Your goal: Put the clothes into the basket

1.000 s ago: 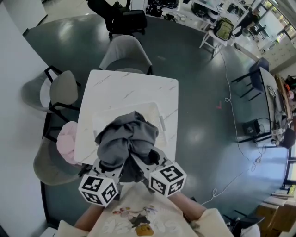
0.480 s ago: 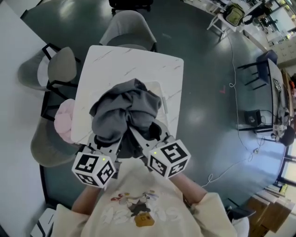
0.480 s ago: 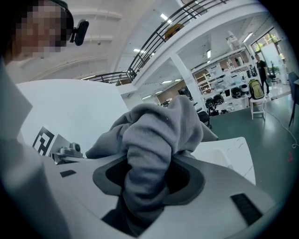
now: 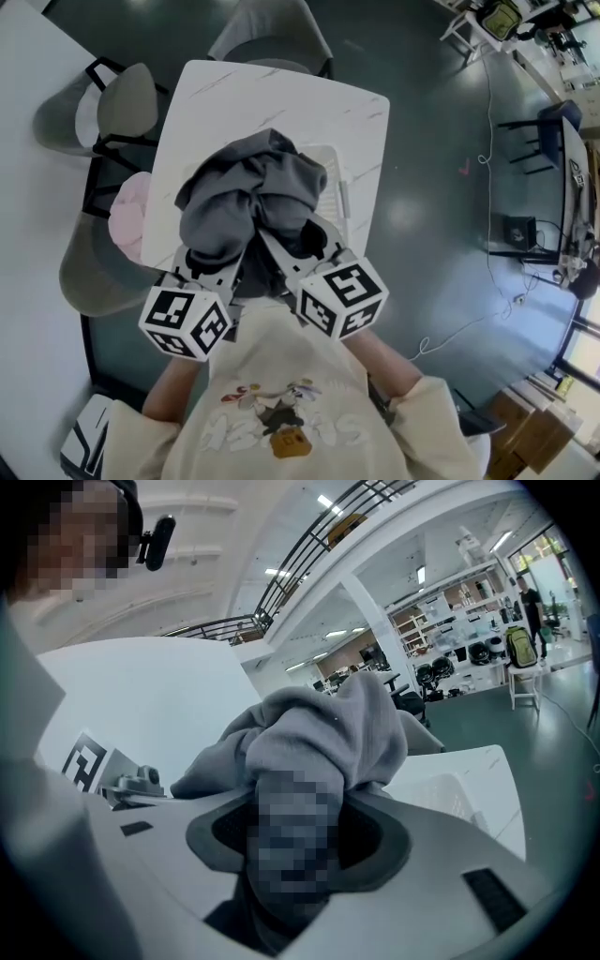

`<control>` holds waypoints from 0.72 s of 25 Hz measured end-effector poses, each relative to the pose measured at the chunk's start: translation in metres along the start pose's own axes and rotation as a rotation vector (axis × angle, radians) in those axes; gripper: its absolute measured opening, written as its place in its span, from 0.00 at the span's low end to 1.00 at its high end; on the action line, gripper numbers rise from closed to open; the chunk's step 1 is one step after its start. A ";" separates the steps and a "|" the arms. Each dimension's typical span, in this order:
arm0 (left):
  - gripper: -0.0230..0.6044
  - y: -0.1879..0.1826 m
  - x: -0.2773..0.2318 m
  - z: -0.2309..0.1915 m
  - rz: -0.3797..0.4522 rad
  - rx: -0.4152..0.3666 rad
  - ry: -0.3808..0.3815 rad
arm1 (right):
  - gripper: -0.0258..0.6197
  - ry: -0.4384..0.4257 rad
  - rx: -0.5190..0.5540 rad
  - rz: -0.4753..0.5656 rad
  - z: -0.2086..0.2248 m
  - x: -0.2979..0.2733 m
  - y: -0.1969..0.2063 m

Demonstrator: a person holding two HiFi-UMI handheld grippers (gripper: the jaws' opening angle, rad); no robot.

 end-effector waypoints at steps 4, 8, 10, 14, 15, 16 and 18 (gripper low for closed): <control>0.36 0.005 -0.010 -0.007 -0.016 0.010 -0.015 | 0.33 -0.004 -0.018 -0.022 0.008 -0.007 0.008; 0.35 0.008 -0.019 -0.012 -0.031 0.020 -0.030 | 0.33 -0.007 -0.034 -0.042 0.015 -0.014 0.015; 0.35 0.010 -0.023 -0.015 -0.039 0.024 -0.038 | 0.33 -0.007 -0.044 -0.053 0.019 -0.018 0.018; 0.35 0.012 -0.031 -0.020 -0.058 0.036 -0.050 | 0.33 -0.009 -0.062 -0.075 0.025 -0.024 0.024; 0.35 0.013 -0.033 -0.021 -0.063 0.040 -0.054 | 0.33 -0.010 -0.067 -0.081 0.026 -0.025 0.025; 0.35 0.014 -0.035 -0.022 -0.067 0.043 -0.059 | 0.33 -0.011 -0.073 -0.088 0.028 -0.027 0.027; 0.36 0.016 -0.039 -0.026 -0.075 0.050 -0.066 | 0.33 -0.012 -0.085 -0.101 0.031 -0.030 0.031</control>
Point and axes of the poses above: the fingertips, and each gripper's own axes: x backward along the fingers, z to its right, y out of its underside, the point moved 10 cm from there along x, backward along the fingers, and after that the axes turned 13 degrees about x, right-handed, at the moved point
